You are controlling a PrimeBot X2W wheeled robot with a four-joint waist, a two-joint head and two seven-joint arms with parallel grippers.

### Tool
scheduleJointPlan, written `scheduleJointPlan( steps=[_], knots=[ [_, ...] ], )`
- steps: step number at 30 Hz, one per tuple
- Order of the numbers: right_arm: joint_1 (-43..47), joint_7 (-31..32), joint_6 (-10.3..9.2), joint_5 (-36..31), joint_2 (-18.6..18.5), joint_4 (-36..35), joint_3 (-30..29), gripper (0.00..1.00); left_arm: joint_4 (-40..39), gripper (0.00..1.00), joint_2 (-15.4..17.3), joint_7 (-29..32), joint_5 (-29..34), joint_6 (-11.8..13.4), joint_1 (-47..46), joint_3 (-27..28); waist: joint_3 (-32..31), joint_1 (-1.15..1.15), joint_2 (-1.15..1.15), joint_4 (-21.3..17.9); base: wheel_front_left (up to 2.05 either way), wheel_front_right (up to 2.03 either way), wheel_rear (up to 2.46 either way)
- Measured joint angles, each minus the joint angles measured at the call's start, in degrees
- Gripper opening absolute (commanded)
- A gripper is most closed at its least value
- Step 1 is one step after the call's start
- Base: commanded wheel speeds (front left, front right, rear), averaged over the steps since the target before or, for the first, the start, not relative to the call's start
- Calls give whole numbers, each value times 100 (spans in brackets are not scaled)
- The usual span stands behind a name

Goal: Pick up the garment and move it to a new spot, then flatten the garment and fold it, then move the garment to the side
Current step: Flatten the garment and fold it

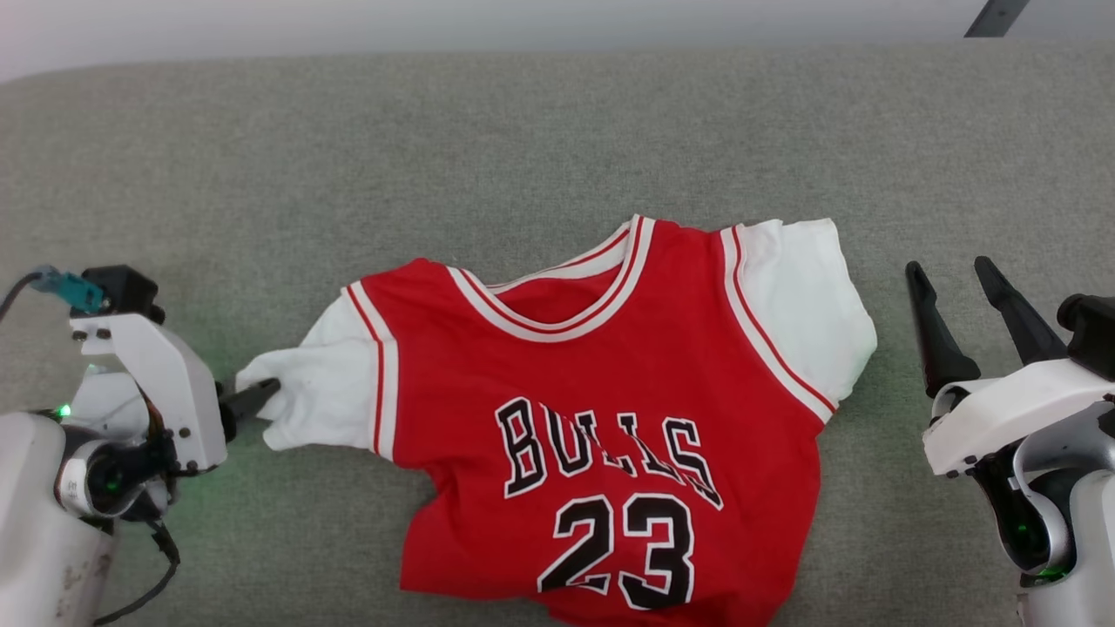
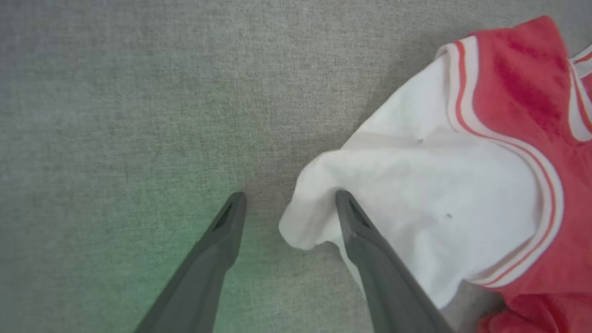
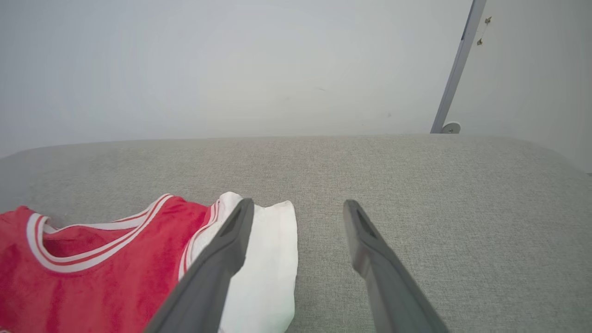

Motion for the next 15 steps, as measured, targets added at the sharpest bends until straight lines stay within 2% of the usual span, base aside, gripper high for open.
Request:
scheduleJointPlan(
  steps=[9,10,11,12,13,15],
  knots=[
    [-74,146,0,-16,-16,68,-47,100,559,100,-164,202,-157,-9,-292,-47,111,0,0,-35,0,0,0],
    [-75,196,0,-11,-30,78,-58,100,603,79,-193,241,-200,-12,-311,-49,116,-1,0,-28,0,0,0],
    [-81,293,0,9,-43,108,-68,100,624,46,-190,269,-212,-47,-339,-69,122,0,0,-22,0,0,0],
    [-85,446,0,26,-60,152,-55,100,655,7,-197,274,-216,-52,-366,-82,128,0,0,-14,0,0,0],
    [-83,548,0,56,-71,178,-36,100,694,0,-203,323,-236,-54,-375,-93,131,0,0,-2,0,0,0],
    [-125,805,0,107,-80,259,-32,100,676,0,-212,305,-221,-105,-401,-164,142,0,0,17,0,0,0]
  ],
)
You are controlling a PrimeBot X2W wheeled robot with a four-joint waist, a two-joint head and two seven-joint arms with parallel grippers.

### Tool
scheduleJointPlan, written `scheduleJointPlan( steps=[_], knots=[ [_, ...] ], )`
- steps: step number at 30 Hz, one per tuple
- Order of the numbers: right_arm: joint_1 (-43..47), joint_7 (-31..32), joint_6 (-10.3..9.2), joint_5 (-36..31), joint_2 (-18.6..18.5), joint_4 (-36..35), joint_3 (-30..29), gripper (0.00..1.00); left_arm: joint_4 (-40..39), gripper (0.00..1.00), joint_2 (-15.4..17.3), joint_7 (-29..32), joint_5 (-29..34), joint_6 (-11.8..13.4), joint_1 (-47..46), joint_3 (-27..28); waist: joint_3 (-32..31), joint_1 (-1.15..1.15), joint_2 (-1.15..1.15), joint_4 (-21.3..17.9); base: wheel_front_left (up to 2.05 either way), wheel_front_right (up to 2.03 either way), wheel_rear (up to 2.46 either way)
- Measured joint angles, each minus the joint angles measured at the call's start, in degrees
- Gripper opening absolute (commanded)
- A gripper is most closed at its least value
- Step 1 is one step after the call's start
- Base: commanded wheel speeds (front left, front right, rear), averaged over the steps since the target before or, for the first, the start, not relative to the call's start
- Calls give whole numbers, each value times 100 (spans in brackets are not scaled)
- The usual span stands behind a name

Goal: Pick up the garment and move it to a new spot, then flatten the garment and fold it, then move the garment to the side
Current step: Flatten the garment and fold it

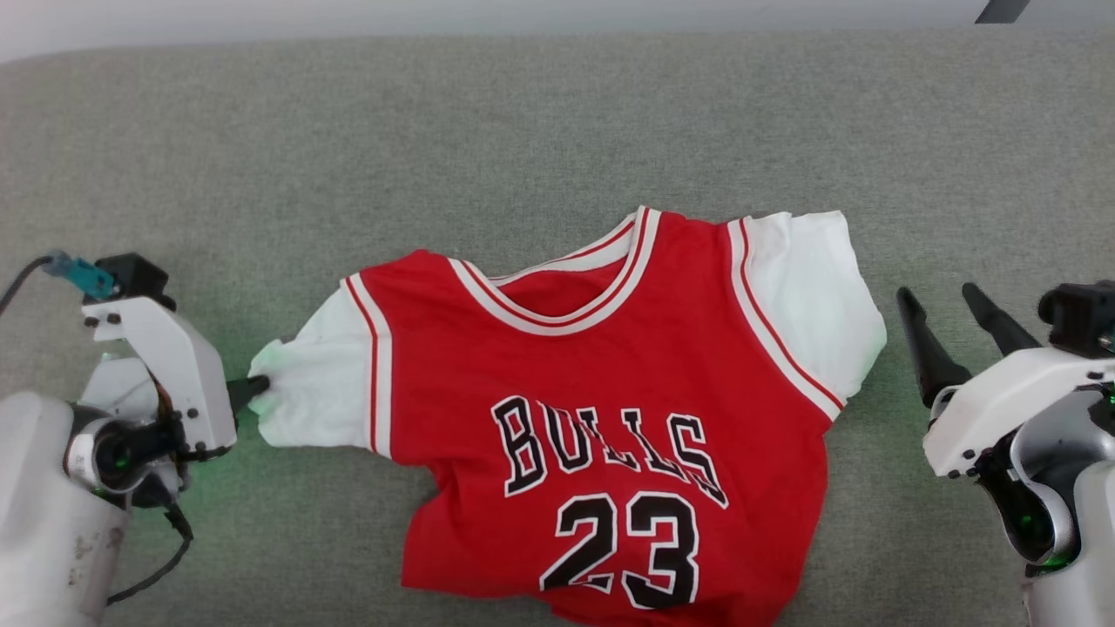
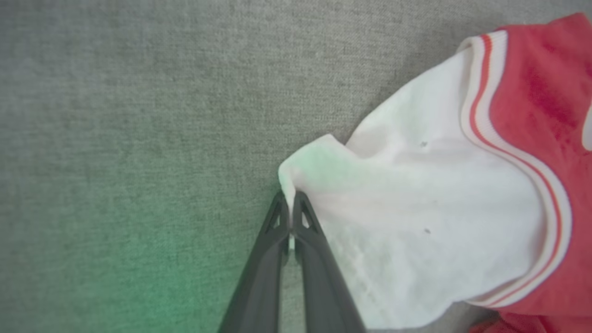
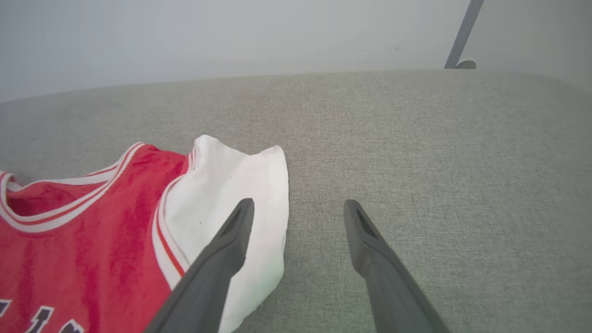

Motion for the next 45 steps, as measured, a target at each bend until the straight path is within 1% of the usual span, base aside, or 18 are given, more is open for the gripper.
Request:
scheduleJointPlan(
  steps=[5,15,16,18,21,24,28,34,37,41,45],
  knots=[
    [-308,511,0,100,-115,290,142,100,14,0,-29,-38,-1,-46,-94,-53,56,0,0,63,0,0,0],
    [-1012,1770,0,82,-207,1423,234,100,41,0,-167,-175,24,-98,-338,-214,183,0,0,293,0,0,0],
    [-1088,1887,0,96,-218,1502,237,85,44,0,-185,-190,30,-99,-361,-235,197,0,0,317,0,0,0],
    [-1248,2153,0,118,-286,1636,341,0,63,0,-215,-223,31,-107,-392,-250,220,0,0,361,0,0,0],
    [-1445,2350,0,214,-403,1800,405,0,98,0,-234,-261,34,-126,-469,-308,244,0,0,410,0,0,0],
    [-1611,2328,0,271,-431,1927,400,0,141,0,-233,-290,118,-147,-572,-399,212,0,0,439,0,0,0],
    [-1938,2131,1,307,-491,1944,366,0,191,0,-220,-323,171,-147,-807,-448,72,0,0,458,0,0,0],
    [-2536,1951,1,492,-617,1809,432,0,99,0,-126,-315,297,-153,-1471,-499,-260,0,0,475,0,0,0],
    [-2807,1828,0,603,-634,1768,555,0,53,0,-108,-347,394,-154,-1814,-537,-447,0,0,474,0,0,0],
    [-3170,1533,0,693,-631,1747,686,0,42,0,-101,-547,555,-155,-2327,-592,-698,0,0,471,0,0,0],
    [-3577,1223,0,922,-554,1767,759,0,113,0,-110,-703,642,-156,-2912,-598,-958,0,0,471,0,0,0]
  ],
)
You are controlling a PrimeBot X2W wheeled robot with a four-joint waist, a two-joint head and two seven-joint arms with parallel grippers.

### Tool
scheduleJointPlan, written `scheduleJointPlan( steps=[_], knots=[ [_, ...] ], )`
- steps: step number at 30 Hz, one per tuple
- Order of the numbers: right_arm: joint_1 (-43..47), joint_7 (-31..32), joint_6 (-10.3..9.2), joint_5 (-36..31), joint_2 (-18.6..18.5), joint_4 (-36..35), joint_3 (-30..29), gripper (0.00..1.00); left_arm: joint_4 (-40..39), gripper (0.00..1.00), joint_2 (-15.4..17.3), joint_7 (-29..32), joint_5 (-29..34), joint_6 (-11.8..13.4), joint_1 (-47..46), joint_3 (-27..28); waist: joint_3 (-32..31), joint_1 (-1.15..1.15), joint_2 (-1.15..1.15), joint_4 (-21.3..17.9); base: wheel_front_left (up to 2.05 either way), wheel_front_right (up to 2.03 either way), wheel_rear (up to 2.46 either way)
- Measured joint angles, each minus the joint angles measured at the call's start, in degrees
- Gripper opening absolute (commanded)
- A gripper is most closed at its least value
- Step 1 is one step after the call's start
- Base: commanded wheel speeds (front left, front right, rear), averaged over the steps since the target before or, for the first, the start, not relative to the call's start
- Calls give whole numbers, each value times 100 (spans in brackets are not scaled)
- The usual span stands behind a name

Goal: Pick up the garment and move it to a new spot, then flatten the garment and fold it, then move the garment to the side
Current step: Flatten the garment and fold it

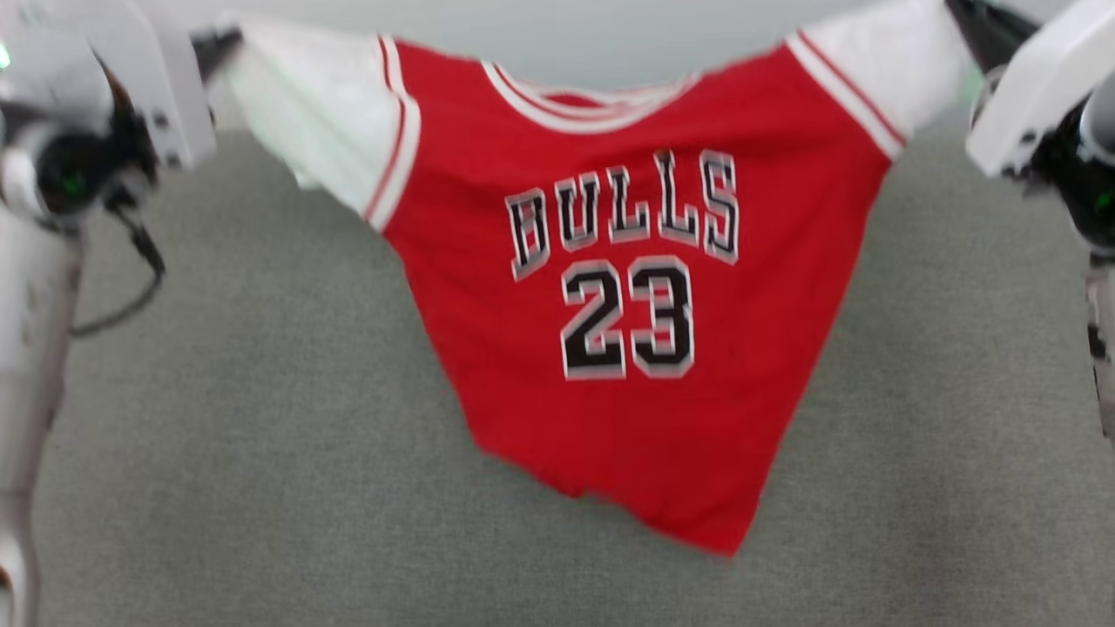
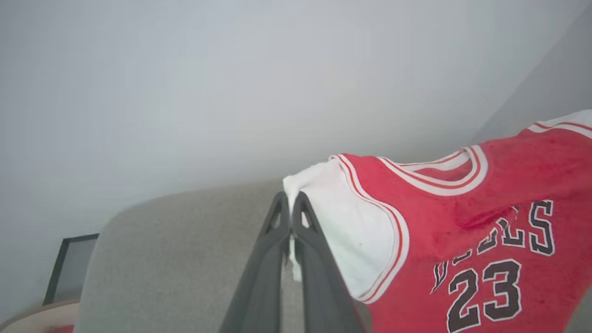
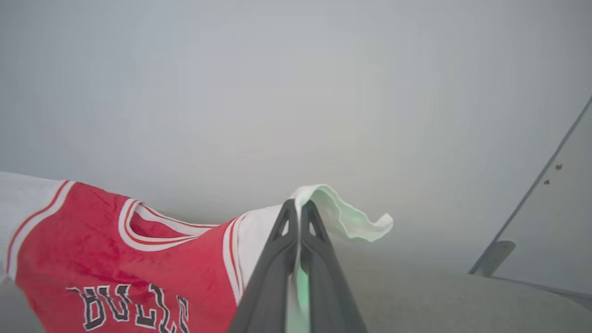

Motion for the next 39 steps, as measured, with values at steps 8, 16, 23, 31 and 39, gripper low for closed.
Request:
scheduleJointPlan(
  steps=[8,16,23,31,39],
  knots=[
    [-742,-298,0,549,175,103,190,0,264,0,-107,-137,104,-15,-932,-116,-447,0,0,20,0,0,0],
    [-1287,-350,0,879,220,336,316,0,404,0,-143,-62,74,-16,-1495,-269,-513,0,0,116,0,0,0],
    [-2012,-635,0,627,85,645,377,0,364,0,-135,-367,133,-16,-2079,-441,-66,0,0,148,0,0,0],
    [-3016,-1777,0,-397,-59,1289,726,0,565,0,-275,-1205,337,-18,-2866,-873,815,0,0,177,0,0,0],
    [-4031,-3780,1,-1944,-66,2143,789,0,1080,0,-617,-2738,668,-29,-4031,-1277,1802,0,0,197,0,0,0]
  ],
)
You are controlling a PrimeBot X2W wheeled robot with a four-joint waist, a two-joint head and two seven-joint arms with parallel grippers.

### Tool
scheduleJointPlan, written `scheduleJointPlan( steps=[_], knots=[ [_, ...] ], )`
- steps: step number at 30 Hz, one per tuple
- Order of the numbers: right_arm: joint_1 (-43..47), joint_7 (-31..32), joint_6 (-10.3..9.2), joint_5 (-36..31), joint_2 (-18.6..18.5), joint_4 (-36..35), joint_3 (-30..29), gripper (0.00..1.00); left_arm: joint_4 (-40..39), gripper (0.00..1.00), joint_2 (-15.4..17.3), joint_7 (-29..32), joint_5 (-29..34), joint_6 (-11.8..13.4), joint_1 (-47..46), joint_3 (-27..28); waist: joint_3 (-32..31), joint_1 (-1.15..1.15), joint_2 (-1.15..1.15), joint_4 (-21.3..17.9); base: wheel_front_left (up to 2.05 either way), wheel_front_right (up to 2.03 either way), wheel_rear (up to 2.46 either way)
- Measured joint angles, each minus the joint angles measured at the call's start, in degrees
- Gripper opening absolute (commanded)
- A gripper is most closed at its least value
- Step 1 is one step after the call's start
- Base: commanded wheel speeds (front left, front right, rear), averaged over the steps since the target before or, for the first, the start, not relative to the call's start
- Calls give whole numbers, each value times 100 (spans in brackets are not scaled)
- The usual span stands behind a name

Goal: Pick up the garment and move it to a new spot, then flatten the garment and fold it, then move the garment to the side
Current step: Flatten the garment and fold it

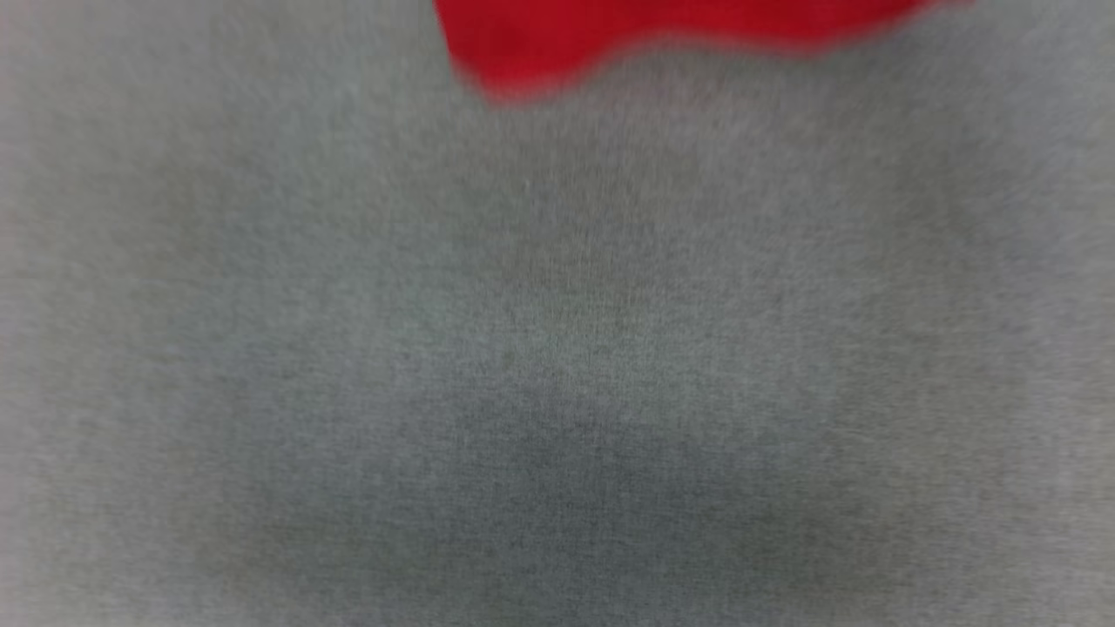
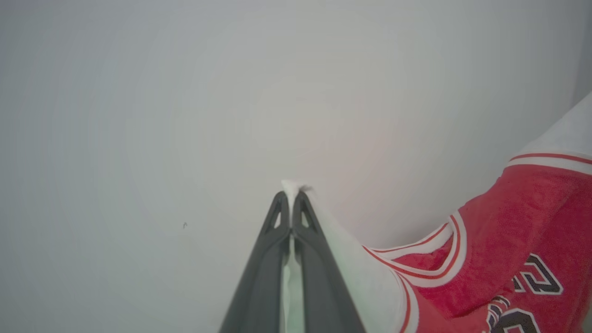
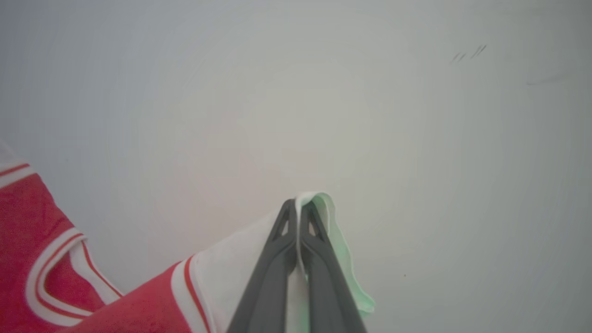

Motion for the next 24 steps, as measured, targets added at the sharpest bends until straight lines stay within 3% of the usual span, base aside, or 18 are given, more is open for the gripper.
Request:
scheduleJointPlan(
  steps=[6,11,16,24],
  knots=[
    [-406,-497,0,-1494,-24,102,-414,0,322,0,-261,-1157,-80,1,-727,-59,715,0,0,34,0,0,0],
    [-103,-511,0,-2014,23,279,-514,0,453,0,-267,-1583,-405,1,-476,-543,1208,0,0,114,0,0,0],
    [512,-510,0,-1780,60,641,-569,0,650,0,-185,-1720,-880,1,216,-993,1459,0,0,260,0,0,0],
    [1454,-512,0,-756,-30,889,105,0,246,0,178,-1474,-1736,1,1403,-1872,1154,0,0,390,0,0,0]
  ],
)
